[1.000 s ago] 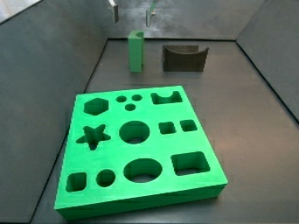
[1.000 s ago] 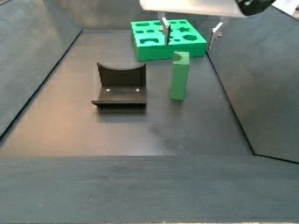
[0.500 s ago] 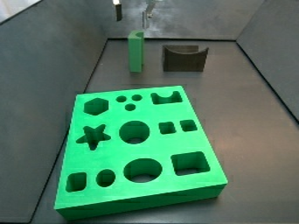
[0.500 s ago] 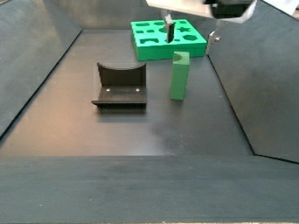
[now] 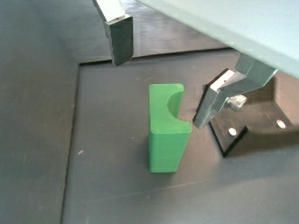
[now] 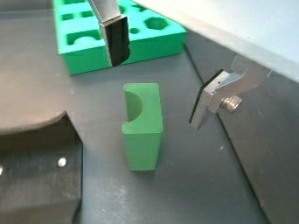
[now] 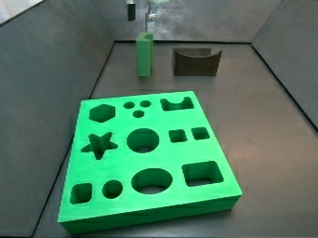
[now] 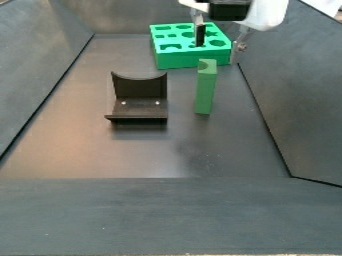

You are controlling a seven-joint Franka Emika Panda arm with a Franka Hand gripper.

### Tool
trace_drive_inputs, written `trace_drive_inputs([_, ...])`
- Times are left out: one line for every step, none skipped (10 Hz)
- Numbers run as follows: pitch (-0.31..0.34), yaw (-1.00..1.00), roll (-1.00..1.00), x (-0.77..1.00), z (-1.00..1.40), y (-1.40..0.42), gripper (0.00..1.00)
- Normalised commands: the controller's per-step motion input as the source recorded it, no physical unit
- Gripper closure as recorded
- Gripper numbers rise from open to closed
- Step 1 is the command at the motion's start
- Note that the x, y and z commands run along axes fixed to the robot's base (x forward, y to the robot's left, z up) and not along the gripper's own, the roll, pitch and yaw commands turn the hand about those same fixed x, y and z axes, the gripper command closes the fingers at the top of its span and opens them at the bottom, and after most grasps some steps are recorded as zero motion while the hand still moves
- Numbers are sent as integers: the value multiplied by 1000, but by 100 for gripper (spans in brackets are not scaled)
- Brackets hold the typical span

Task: Pick up the arch object. Move up. Place the arch object on the fixture. Regrasp the arch object. Rotate the arch object. Move to above the board. Insert the arch object.
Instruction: Rotate the arch object.

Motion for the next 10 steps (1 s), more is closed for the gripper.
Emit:
trace_drive_inputs([0, -1000, 0, 34, -35, 23, 0])
trace_drive_inputs([0, -1000, 0, 34, -35, 23, 0])
trace_drive_inputs([0, -1000, 0, 34, -35, 23, 0])
trace_drive_inputs([0, -1000, 0, 34, -35, 23, 0])
trace_drive_inputs([1, -1000, 0, 34, -35, 23, 0])
trace_drive_inputs([1, -973, 0, 34, -35, 23, 0])
trace_drive_inputs([1, -647, 0, 34, -35, 23, 0])
trace_drive_inputs([1, -432, 0, 34, -35, 23, 0])
trace_drive_inputs([1, -281, 0, 34, -35, 23, 0])
trace_drive_inputs([1, -184, 0, 0, -1000, 0, 0])
